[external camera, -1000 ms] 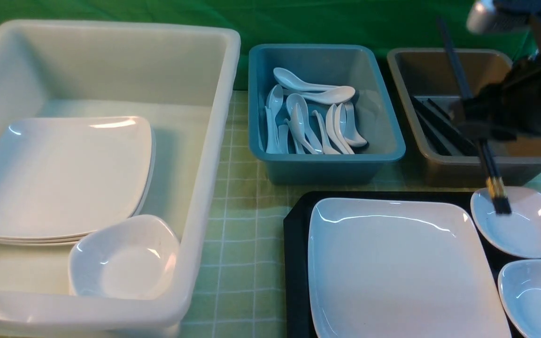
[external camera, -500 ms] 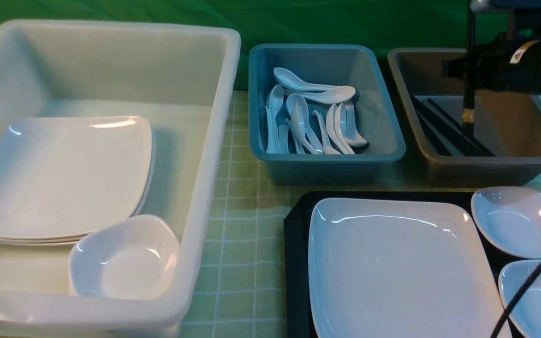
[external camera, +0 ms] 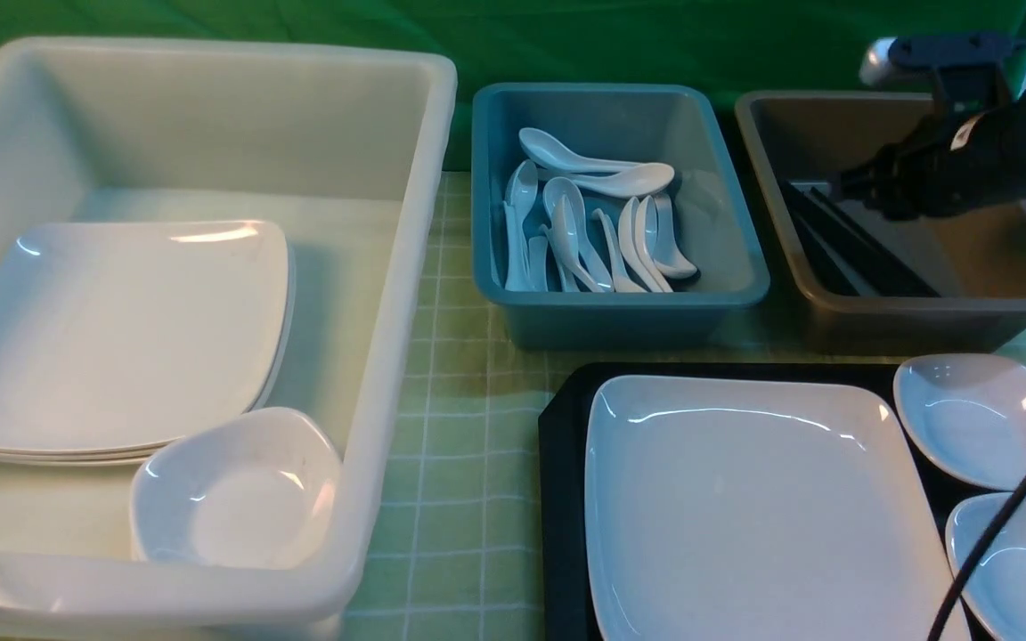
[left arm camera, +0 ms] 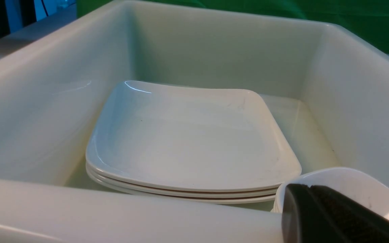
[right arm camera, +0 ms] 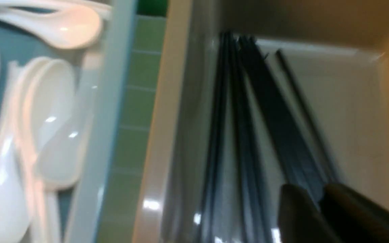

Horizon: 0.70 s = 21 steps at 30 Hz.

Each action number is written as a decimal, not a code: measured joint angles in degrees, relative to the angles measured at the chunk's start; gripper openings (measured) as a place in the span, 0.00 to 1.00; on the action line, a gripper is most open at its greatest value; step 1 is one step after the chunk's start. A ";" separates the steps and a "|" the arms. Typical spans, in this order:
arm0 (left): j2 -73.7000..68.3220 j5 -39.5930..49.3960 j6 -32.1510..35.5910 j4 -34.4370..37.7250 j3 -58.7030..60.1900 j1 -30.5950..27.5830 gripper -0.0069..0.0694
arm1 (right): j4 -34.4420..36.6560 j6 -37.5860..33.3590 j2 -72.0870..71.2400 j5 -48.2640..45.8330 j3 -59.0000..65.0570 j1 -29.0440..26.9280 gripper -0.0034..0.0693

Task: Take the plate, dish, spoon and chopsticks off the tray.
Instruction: Use the right arm to put the chopsticks into the small storage box on the right, then use the left arm to grab a plate from the dinner plate

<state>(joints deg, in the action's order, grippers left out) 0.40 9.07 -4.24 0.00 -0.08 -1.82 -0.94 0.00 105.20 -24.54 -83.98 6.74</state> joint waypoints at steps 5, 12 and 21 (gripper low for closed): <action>0.00 0.00 0.00 0.00 0.00 0.00 0.09 | 0.94 -4.44 -14.17 -19.22 -2.43 0.06 0.05; 0.00 0.00 0.00 0.00 0.00 0.00 0.09 | 4.11 -5.54 -33.32 -39.55 4.72 4.40 0.04; 0.00 0.00 0.13 0.00 0.00 0.00 0.09 | 5.00 -5.60 -62.50 -34.66 29.55 11.13 0.05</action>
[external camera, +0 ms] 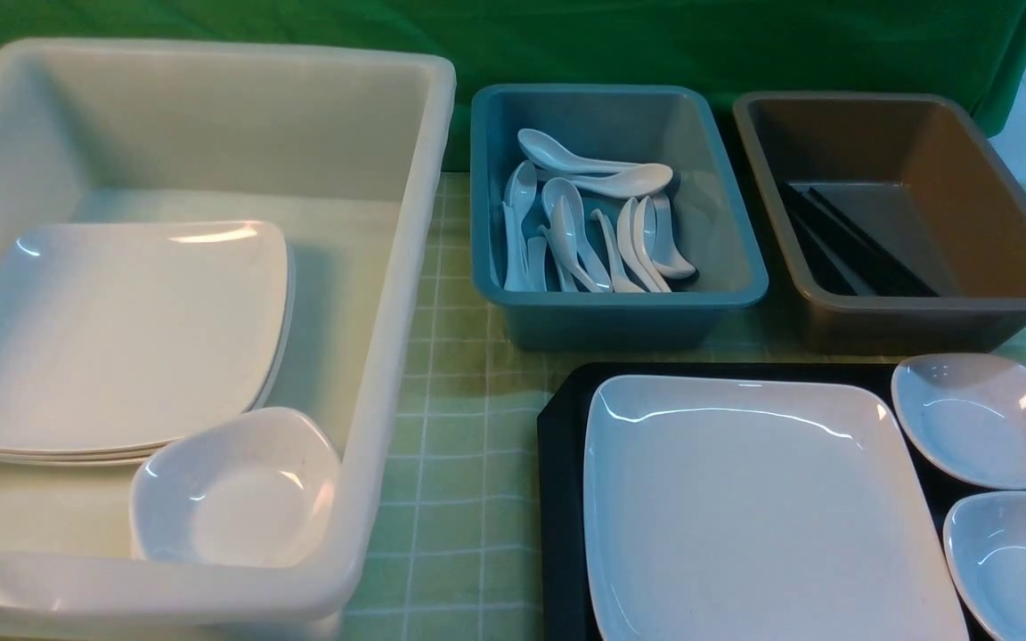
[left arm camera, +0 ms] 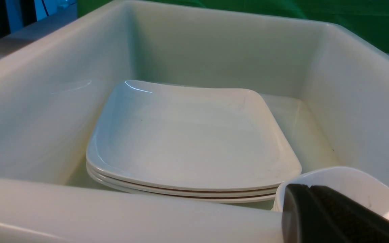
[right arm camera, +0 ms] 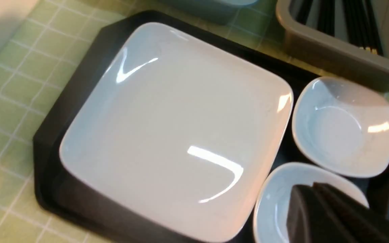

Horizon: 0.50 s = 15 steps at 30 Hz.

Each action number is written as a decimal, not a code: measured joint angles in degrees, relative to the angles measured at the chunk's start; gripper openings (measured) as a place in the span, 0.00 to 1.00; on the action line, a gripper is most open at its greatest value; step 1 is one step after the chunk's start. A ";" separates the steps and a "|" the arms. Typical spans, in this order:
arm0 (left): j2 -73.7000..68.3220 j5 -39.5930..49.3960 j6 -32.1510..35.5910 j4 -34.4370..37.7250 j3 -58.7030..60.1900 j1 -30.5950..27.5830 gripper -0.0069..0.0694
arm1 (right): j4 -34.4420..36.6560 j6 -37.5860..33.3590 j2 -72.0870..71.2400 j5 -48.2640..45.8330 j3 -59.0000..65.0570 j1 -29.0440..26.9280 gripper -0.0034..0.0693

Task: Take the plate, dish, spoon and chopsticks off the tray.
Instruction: Use the left arm to grab a plate from the dinner plate

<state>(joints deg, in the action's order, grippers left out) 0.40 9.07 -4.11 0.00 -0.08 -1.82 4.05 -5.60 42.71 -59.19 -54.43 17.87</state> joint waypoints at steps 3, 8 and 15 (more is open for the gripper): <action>0.00 0.00 0.00 0.00 0.00 0.00 0.09 | 0.05 0.07 -10.66 3.23 7.72 0.28 0.05; -0.06 -1.43 -7.73 12.36 0.11 -0.06 0.09 | -0.01 2.45 -27.32 13.80 20.06 0.28 0.05; -0.06 -5.77 -21.08 40.84 0.42 -0.06 0.09 | 0.03 6.30 -37.03 22.43 28.60 0.28 0.05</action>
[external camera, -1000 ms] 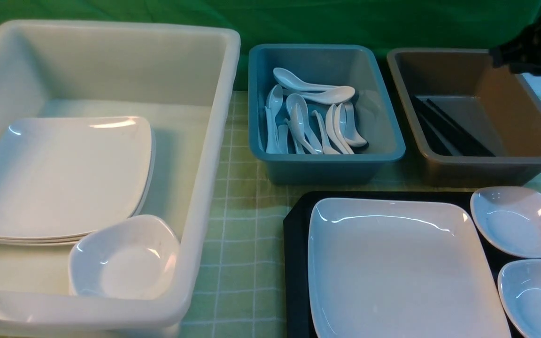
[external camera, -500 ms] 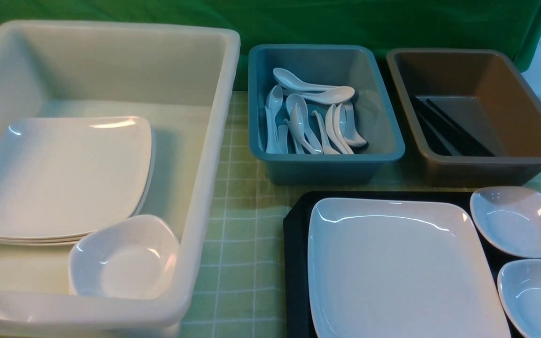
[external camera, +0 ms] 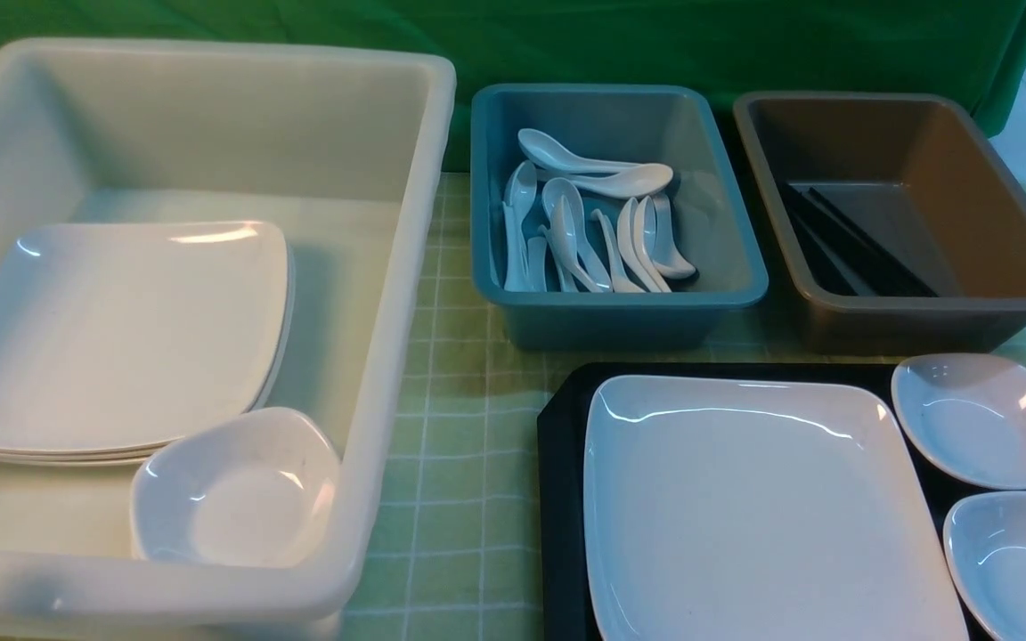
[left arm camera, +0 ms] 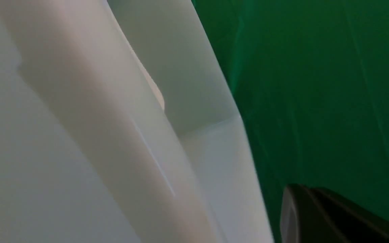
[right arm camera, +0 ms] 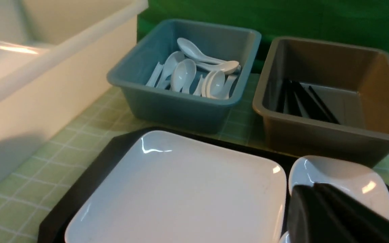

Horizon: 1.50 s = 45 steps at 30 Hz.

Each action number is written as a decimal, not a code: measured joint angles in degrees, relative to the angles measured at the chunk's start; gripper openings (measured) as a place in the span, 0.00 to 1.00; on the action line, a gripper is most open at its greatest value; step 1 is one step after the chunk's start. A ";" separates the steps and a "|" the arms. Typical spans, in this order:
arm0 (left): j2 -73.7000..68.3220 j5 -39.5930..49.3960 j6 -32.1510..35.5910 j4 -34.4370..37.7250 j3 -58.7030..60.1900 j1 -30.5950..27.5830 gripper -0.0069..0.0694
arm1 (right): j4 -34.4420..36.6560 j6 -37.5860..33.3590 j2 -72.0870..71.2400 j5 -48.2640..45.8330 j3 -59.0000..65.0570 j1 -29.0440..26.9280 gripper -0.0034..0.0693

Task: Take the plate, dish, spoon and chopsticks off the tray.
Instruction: Use the left arm to grab a plate from the dinner plate

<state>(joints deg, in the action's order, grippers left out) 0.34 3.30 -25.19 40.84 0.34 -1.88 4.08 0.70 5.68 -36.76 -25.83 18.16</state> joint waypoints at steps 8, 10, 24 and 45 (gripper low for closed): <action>0.00 -3.71 -5.16 1.45 0.05 0.00 0.09 | 0.00 0.06 0.05 0.13 0.99 0.00 0.06; 0.00 -5.52 -7.04 1.45 0.05 0.00 0.09 | 0.00 -0.03 0.05 0.18 0.99 0.00 0.07; -1.97 7.21 -15.99 -15.97 -16.41 0.00 0.09 | -0.05 -3.72 0.05 1.02 0.99 0.00 0.09; -62.16 53.74 40.08 20.69 -41.22 15.31 0.09 | -0.22 -4.77 0.05 1.39 2.18 0.01 0.14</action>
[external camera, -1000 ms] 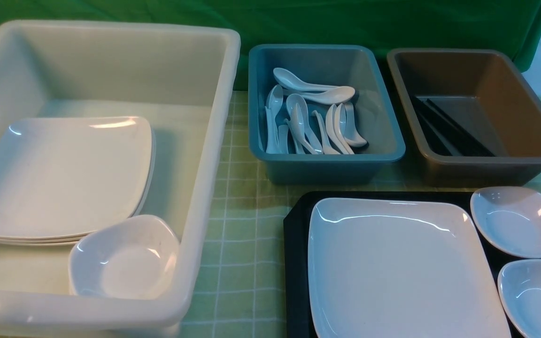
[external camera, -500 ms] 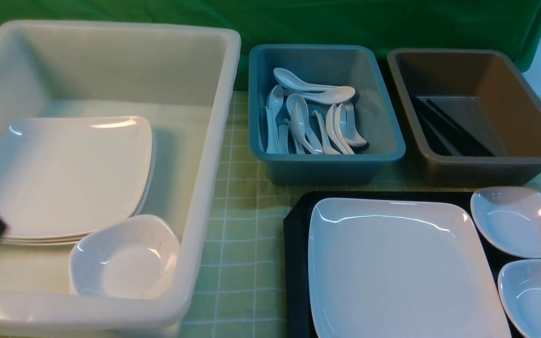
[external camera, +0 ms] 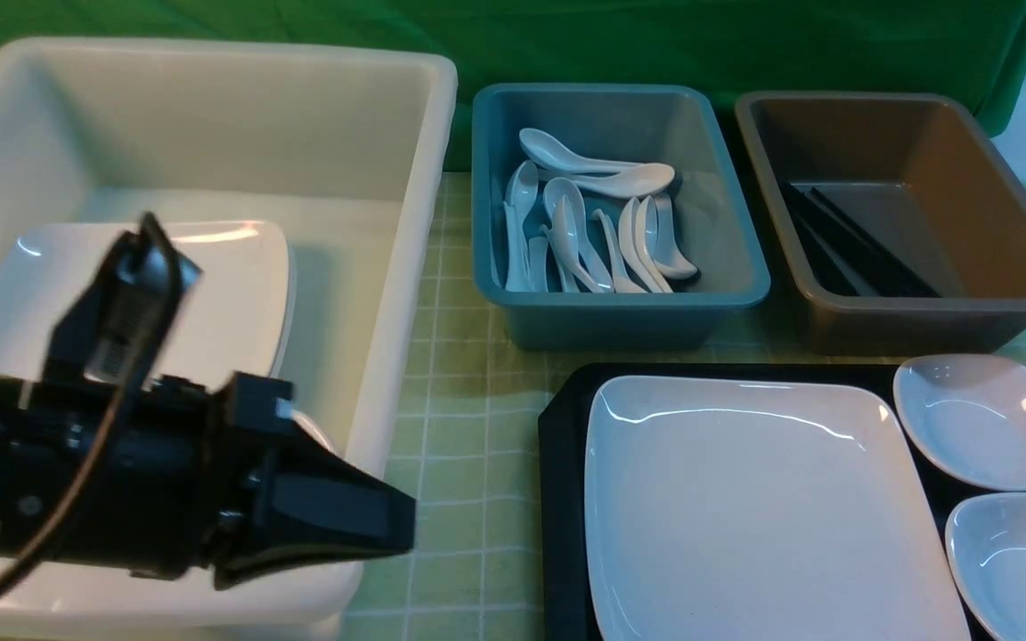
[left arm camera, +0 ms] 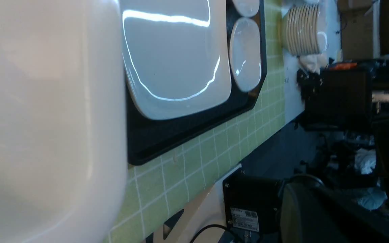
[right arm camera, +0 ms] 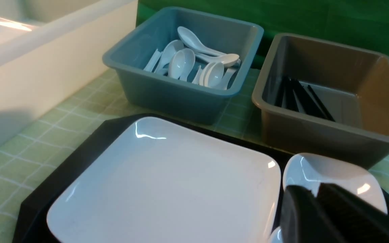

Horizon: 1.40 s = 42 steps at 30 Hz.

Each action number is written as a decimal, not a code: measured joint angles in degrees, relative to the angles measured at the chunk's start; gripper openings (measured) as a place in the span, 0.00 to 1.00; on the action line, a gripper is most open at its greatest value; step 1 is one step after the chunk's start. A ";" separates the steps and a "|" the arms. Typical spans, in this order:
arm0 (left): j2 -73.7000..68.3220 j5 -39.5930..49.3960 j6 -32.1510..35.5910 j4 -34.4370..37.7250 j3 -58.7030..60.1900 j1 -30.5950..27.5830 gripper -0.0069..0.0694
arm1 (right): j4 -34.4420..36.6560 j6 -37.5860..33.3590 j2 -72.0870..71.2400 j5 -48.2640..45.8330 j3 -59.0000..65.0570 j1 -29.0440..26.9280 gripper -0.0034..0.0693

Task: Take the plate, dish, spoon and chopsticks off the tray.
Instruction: Use the left arm to grab a plate from the dinner plate

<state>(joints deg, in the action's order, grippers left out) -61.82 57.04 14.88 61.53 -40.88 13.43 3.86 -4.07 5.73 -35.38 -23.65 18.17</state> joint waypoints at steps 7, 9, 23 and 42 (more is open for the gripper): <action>-3.90 -15.60 -17.03 -9.81 -0.06 19.16 0.12 | 0.00 0.00 0.00 1.06 0.00 0.00 0.15; -6.69 -19.31 -25.19 -14.50 -0.06 24.75 0.18 | 0.00 0.00 0.00 1.41 0.00 0.00 0.15; -18.42 -28.58 -29.98 -15.96 -1.50 32.41 0.49 | 0.00 0.00 0.06 1.77 0.00 0.00 0.19; -33.09 -26.87 -49.84 -34.95 -16.72 40.66 0.50 | 0.00 0.00 0.06 1.88 0.00 0.00 0.22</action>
<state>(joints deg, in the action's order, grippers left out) -94.91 30.18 -34.95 26.58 -57.60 54.09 3.86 -4.07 5.79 -33.49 -23.65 18.17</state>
